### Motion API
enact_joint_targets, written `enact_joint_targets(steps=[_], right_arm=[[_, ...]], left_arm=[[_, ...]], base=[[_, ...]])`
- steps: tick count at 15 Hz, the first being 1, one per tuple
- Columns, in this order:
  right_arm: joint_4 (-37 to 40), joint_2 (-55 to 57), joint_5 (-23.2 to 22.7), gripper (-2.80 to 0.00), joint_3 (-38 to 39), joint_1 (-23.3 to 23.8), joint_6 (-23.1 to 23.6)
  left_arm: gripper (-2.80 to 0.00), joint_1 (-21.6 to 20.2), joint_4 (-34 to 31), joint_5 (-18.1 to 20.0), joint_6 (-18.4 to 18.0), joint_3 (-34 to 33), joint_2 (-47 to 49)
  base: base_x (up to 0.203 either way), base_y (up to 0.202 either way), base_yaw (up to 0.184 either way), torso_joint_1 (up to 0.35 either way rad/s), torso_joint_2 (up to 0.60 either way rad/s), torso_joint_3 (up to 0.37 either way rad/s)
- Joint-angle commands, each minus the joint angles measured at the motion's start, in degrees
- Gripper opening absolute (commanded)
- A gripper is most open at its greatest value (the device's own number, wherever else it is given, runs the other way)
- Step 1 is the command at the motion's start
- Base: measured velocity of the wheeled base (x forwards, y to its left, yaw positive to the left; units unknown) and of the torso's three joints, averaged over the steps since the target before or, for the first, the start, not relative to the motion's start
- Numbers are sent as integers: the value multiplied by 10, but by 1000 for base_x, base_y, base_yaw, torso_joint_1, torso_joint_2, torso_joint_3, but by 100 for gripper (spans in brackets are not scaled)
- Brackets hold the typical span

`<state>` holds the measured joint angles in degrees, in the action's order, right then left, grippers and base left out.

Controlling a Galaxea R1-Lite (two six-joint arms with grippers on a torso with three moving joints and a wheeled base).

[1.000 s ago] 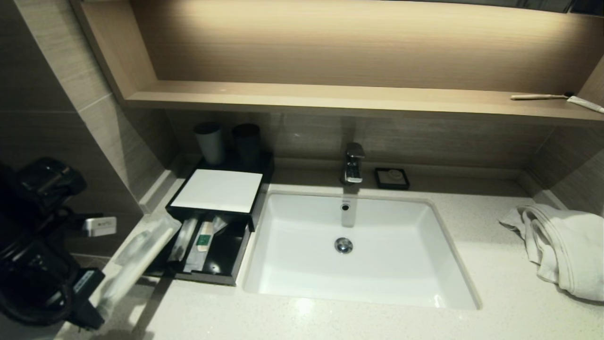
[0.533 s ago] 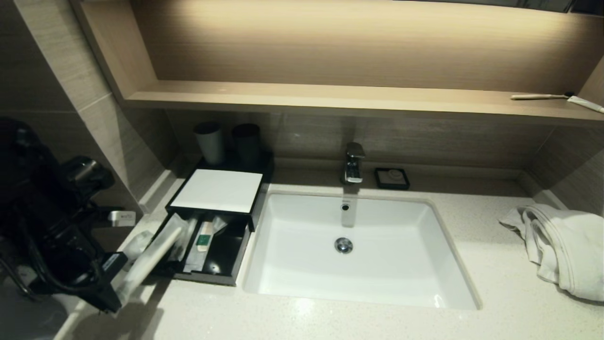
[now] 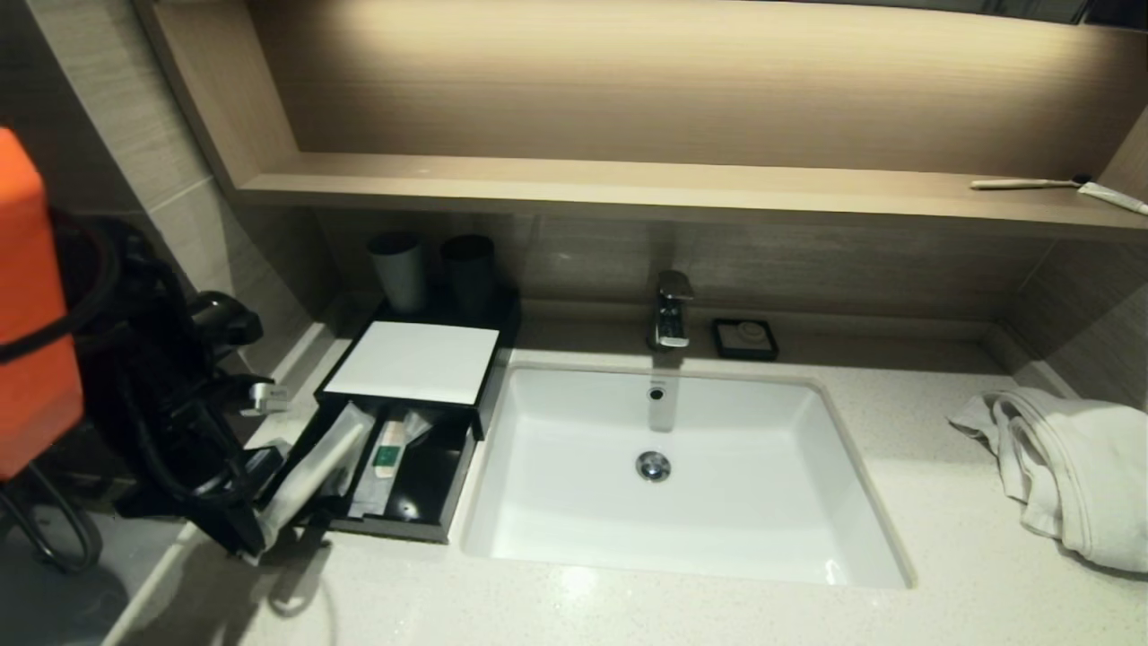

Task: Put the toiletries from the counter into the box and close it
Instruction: Place the bathroom toiletry into the drawer

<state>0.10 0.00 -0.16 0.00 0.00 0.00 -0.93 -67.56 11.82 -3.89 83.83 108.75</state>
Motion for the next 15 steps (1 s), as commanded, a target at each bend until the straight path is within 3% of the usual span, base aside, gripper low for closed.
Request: enact_joint_targets(steps=[1,15], right_arm=[[0,0,0,-280,0,0,0],[0,0,0,-280,0,0,0]], left_arm=[[-280,0,-3,0,3,14,27],[-280,21,-3,4,29,130,107]], base=[[0,0,0,0,0,0],[0,0,0,0,0,0]])
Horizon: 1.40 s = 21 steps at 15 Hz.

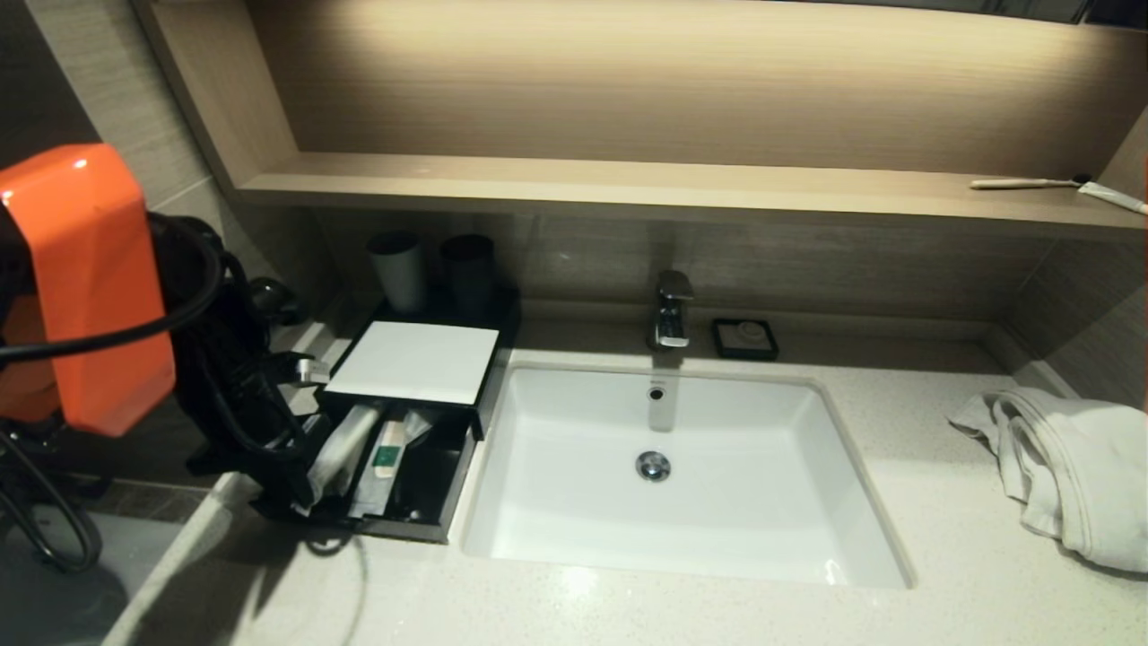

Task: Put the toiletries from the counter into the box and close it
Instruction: Place the bathroom toiletry into the drawer

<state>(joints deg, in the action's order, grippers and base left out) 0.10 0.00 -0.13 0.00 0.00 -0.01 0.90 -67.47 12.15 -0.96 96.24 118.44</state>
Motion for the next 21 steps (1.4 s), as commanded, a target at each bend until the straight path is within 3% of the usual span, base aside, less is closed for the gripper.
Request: enact_joint_targets(steps=[1,15,20,21], right_arm=[[0,0,0,-280,0,0,0],[0,0,0,-280,0,0,0],[0,0,0,-280,0,0,0],[0,0,0,-280,0,0,0]], left_arm=[[-280,6,-4,1,1,15,16],[-280,28,2,1,31,114,81],[-280,28,17,-1,40,121,90],[0,29,20,-2,45,123,94]], base=[[0,0,0,0,0,0],[0,0,0,0,0,0],[0,0,0,0,0,0],[0,0,0,0,0,0]])
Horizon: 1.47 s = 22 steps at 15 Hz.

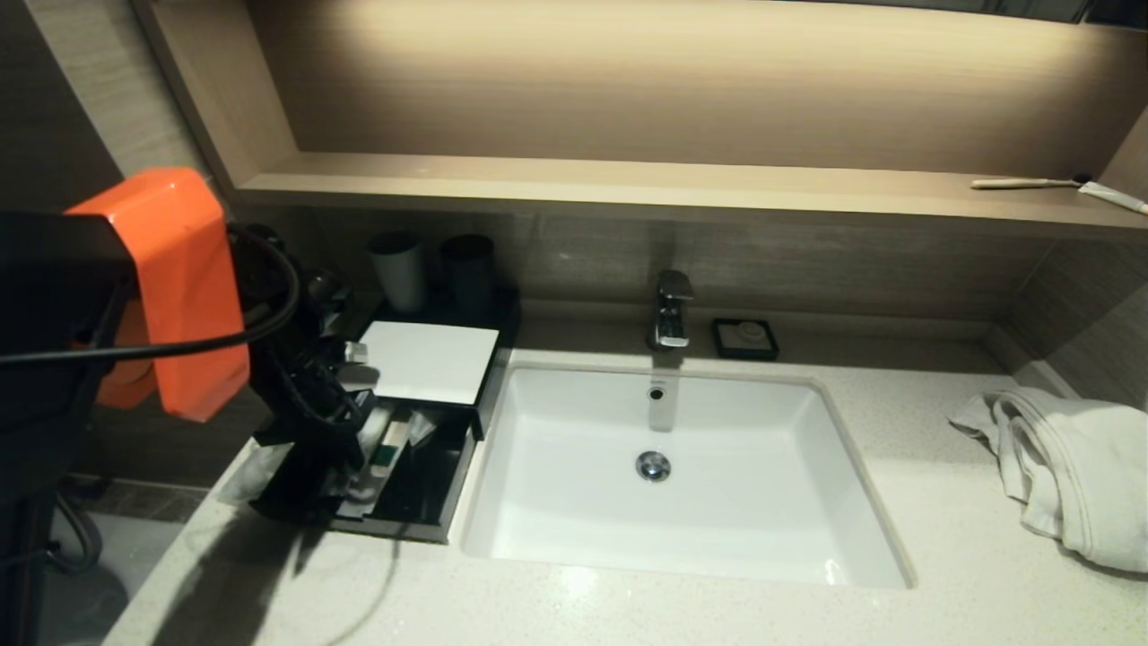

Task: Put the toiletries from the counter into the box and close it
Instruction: Place the bathroom toiletry into the drawer, then pick up the bathroom toiletry

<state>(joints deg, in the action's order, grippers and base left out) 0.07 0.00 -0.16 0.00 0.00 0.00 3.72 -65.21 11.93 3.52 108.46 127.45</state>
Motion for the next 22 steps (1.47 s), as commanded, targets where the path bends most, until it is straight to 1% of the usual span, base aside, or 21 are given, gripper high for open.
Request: enact_joint_targets(steps=[1,6,11,14,15,17,19,21,22], right_arm=[[0,0,0,-280,0,0,0],[0,0,0,-280,0,0,0],[0,0,1,-280,0,0,0],[0,0,0,-280,0,0,0],[0,0,0,-280,0,0,0],[0,0,0,-280,0,0,0],[0,0,0,-280,0,0,0],[0,0,0,-280,0,0,0],[0,0,0,-280,0,0,0]], left_arm=[[0,0,-4,0,4,7,10],[0,0,-4,1,20,25,7],[0,10,-5,2,35,25,-56],[0,25,-9,1,67,20,-105],[-280,27,-10,1,72,9,-122],[-280,28,-10,1,75,-29,-157],[-280,28,-4,-4,75,-81,-188],[-280,27,17,-14,75,-141,-218],[-280,26,40,-19,75,-178,-235]], base=[[0,0,0,0,0,0],[0,0,0,0,0,0],[0,0,0,0,0,0],[0,0,0,0,0,0],[0,0,0,0,0,0],[0,0,0,0,0,0],[0,0,0,0,0,0],[0,0,0,0,0,0],[0,0,0,0,0,0]])
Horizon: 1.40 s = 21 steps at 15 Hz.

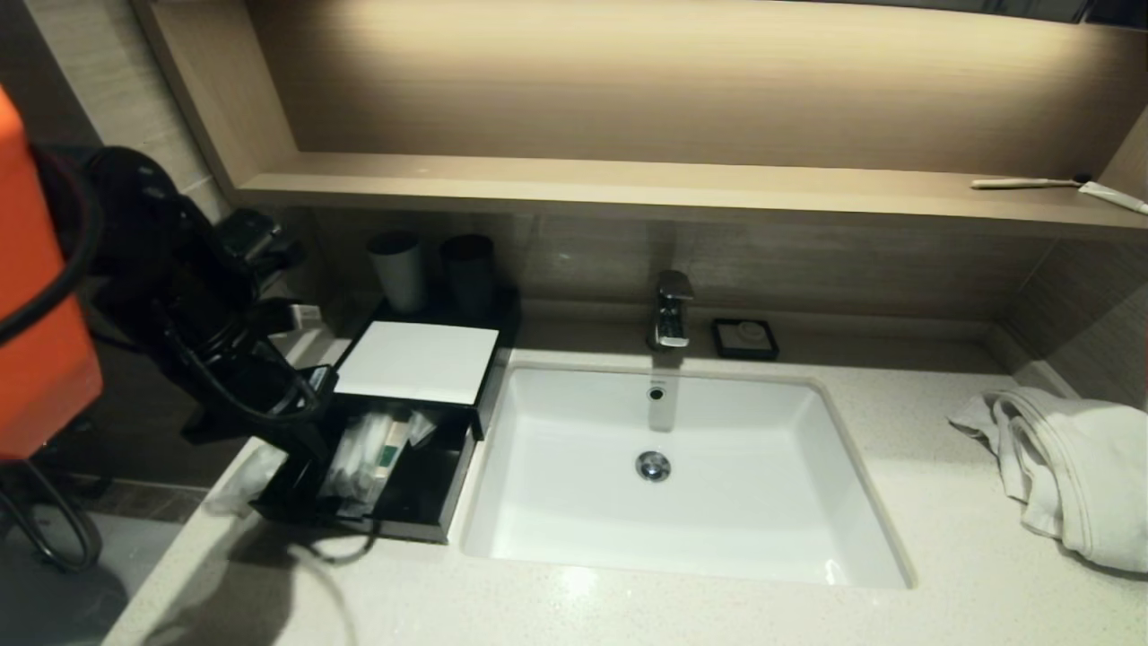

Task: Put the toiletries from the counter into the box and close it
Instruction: Pick up the bathroom toiletry

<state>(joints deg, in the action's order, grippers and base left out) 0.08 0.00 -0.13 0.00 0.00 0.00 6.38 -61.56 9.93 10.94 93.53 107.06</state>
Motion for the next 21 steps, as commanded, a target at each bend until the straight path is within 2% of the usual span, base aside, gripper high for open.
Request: enact_joint_targets(steps=[1,4,7,11,13,21], right_arm=[[0,0,0,-280,0,0,0],[0,0,0,-280,0,0,0],[0,0,0,-280,0,0,0],[0,0,0,-280,0,0,0],[0,0,0,-280,0,0,0],[0,0,0,-280,0,0,0]], left_arm=[[-280,-2,31,-5,1,-69,-52],[-280,-3,112,-14,0,-182,-104],[-280,-7,172,-19,0,-269,-118],[-280,-11,294,-24,0,-368,-123],[-280,-11,327,-24,0,-390,-123],[-280,-18,374,-39,0,-417,-106]], base=[[0,0,0,0,0,0],[0,0,0,0,0,0],[0,0,0,0,0,0],[0,0,0,0,0,0],[0,0,0,0,0,0],[0,0,0,0,0,0]])
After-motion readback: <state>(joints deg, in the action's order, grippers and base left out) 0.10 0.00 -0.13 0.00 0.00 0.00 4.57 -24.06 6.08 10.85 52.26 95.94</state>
